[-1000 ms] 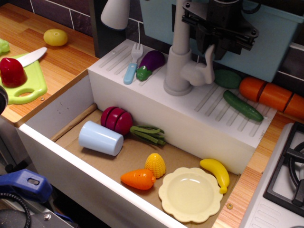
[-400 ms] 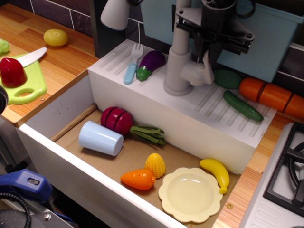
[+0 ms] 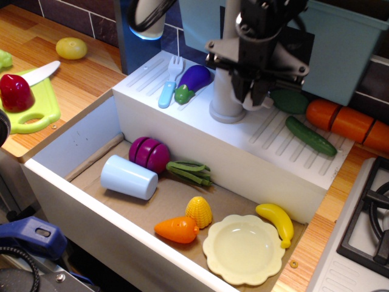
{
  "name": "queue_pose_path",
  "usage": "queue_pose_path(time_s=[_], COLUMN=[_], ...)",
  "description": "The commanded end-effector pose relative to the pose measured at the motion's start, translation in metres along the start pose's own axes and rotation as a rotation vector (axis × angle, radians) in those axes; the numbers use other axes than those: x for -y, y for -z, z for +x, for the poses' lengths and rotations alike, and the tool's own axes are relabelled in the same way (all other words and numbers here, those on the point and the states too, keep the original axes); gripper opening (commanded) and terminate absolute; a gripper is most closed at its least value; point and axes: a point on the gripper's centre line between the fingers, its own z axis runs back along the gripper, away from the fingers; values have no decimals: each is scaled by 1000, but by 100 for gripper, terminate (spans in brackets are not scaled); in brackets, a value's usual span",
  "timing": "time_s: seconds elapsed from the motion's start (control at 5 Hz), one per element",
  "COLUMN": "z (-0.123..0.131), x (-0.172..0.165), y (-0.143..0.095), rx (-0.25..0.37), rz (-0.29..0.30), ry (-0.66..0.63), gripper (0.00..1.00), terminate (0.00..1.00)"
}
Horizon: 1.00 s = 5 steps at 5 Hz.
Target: Turn lever vertical to front
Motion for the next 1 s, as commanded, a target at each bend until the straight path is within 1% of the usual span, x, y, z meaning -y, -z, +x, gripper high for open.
queue_pose_path(time_s=[0.0, 0.2, 0.4, 0.6, 0.8], z=[-29, -39, -44, -45, -42], x=[2, 5, 4, 4, 4], y=[11, 23, 35, 38, 29], rx=[-30, 0, 0, -11, -3], rz=[-47, -64, -95, -88, -30], ry=[-72, -105, -128, -145, -139], gripper=[0, 0, 0, 0, 100], terminate=[0, 0, 0, 0, 100])
